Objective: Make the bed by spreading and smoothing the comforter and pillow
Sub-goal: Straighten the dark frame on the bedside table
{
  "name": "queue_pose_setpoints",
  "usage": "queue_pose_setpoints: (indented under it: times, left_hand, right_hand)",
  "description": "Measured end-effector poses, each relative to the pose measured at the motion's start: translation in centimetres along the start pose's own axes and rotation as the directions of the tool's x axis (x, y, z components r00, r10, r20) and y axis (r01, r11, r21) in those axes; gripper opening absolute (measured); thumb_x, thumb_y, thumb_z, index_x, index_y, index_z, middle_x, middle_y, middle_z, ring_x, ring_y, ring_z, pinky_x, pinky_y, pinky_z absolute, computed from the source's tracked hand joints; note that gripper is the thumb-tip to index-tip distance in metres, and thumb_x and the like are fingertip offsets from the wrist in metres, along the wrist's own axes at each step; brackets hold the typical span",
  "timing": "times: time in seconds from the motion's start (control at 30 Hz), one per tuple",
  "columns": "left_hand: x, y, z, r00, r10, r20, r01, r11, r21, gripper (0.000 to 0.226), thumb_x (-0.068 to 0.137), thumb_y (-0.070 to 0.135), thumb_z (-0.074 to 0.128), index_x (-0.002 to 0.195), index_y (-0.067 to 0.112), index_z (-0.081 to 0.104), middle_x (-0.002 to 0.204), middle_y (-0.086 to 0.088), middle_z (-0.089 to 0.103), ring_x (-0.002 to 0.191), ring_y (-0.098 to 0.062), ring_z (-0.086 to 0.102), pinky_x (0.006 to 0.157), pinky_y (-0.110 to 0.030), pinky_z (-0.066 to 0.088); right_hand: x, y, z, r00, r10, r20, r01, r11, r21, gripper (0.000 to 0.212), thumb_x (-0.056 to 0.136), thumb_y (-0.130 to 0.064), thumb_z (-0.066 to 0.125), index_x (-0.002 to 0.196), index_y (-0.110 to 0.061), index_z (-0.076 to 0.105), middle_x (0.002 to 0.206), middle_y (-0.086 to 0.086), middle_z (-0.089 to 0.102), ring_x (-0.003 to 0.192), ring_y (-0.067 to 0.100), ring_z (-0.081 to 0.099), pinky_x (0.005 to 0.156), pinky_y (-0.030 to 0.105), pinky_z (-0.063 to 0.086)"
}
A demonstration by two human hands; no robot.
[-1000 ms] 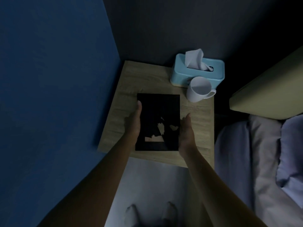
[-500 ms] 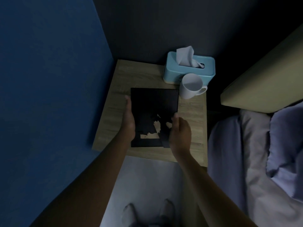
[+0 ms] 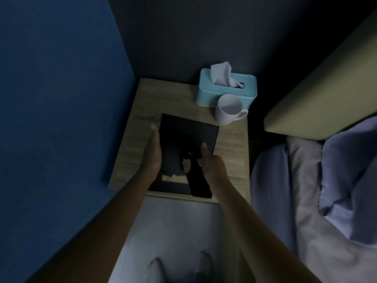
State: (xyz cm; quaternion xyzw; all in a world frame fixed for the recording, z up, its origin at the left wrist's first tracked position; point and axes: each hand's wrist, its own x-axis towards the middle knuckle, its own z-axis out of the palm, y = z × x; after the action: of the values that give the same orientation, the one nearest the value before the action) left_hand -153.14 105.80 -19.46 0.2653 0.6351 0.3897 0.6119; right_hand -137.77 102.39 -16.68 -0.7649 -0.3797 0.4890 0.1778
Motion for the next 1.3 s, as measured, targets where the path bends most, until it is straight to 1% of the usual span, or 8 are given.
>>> queue_pose_setpoints:
  times: [0.2,0.33,0.5,0.6,0.8,1.0,1.17,1.3]
  left_hand:
    - [-1.8,0.3,-0.7,0.998,0.058,0.017,-0.06,0.989,0.135,0.113,0.059,0.098,0.023,0.149,0.031,0.032,0.153,0.005,0.036,0.138,-0.014,0.037,0.118,-0.042,0.026]
    - [-3.7,0.4,0.2,0.986,0.148,0.082,-0.159,0.976,0.147,0.097,0.073,0.089,0.018,0.15,0.031,0.03,0.153,0.008,0.035,0.138,-0.01,0.036,0.118,-0.038,0.025]
    - [-6.3,0.2,2.1,0.963,0.265,0.055,-0.267,0.897,0.353,0.064,0.098,0.056,0.021,0.107,0.013,0.066,0.104,-0.002,0.068,0.093,-0.012,0.062,0.082,-0.027,0.047]
    - [-7.5,0.0,3.4,0.963,0.269,0.03,-0.262,0.898,0.354,0.08,0.092,0.062,0.017,0.086,0.001,0.069,0.076,-0.008,0.068,0.072,-0.017,0.064,0.066,-0.028,0.047]
    - [-9.2,1.5,3.8,0.989,0.123,0.084,-0.132,0.985,0.113,0.11,0.057,0.087,0.006,0.116,0.018,0.069,0.088,0.0,0.071,0.082,-0.011,0.067,0.069,-0.021,0.05]
    - [-9.2,4.0,3.8,0.978,0.102,0.18,-0.098,0.995,-0.029,0.096,0.082,0.068,-0.014,0.131,0.021,0.054,0.089,-0.01,0.07,0.09,-0.022,0.065,0.093,-0.032,0.046]
    - [-7.6,3.5,1.6,0.968,0.216,-0.13,-0.218,0.976,-0.003,0.081,0.092,0.069,0.005,0.114,0.019,0.064,0.108,-0.004,0.066,0.098,-0.004,0.062,0.097,-0.033,0.045]
    - [-6.5,3.6,0.7,0.981,-0.077,0.18,0.103,0.985,-0.141,0.099,0.078,0.085,0.007,0.143,0.022,0.046,0.139,-0.004,0.053,0.124,-0.027,0.053,0.103,-0.046,0.044]
  right_hand:
    - [-1.4,-0.5,-1.1,0.993,0.083,0.085,-0.092,0.99,0.105,0.07,0.094,-0.058,0.035,0.125,0.002,0.056,0.118,0.021,0.064,0.111,0.035,0.06,0.091,0.038,0.049]
    - [-0.3,-0.6,-1.1,0.989,0.141,-0.039,-0.131,0.974,0.184,0.061,0.101,-0.016,0.038,0.152,-0.011,0.005,0.123,0.018,0.06,0.111,0.032,0.058,0.088,0.034,0.046]
    - [-3.4,-1.7,0.0,0.992,-0.021,0.124,-0.025,0.934,0.357,0.061,0.1,-0.05,0.025,0.128,-0.004,0.054,0.115,0.008,0.064,0.113,0.028,0.059,0.082,0.025,0.045]
    - [-4.5,-2.4,1.2,0.983,-0.085,0.162,0.002,0.89,0.455,0.068,0.098,-0.054,0.015,0.099,-0.013,0.069,0.097,0.014,0.07,0.101,0.03,0.065,0.091,0.036,0.051]
    - [-4.5,-2.0,-0.1,0.987,-0.125,0.104,0.06,0.874,0.482,0.048,0.099,-0.046,0.038,0.09,-0.013,0.072,0.093,0.014,0.073,0.088,0.027,0.068,0.085,0.04,0.051]
    - [-4.6,-1.7,-2.5,0.969,-0.245,-0.013,0.214,0.818,0.535,0.013,0.093,-0.013,0.059,0.101,-0.012,0.07,0.096,0.015,0.072,0.085,0.034,0.069,0.076,0.038,0.053]
    - [-4.1,-0.9,-4.6,0.963,-0.27,0.02,0.2,0.758,0.621,0.018,0.089,0.001,0.057,0.1,-0.006,0.07,0.079,0.013,0.07,0.069,0.026,0.062,0.06,0.03,0.048]
    - [-4.4,-0.6,-5.4,0.921,-0.388,0.027,0.272,0.692,0.669,0.022,0.09,0.004,0.054,0.107,-0.002,0.065,0.082,0.002,0.072,0.069,0.013,0.067,0.058,0.023,0.05]
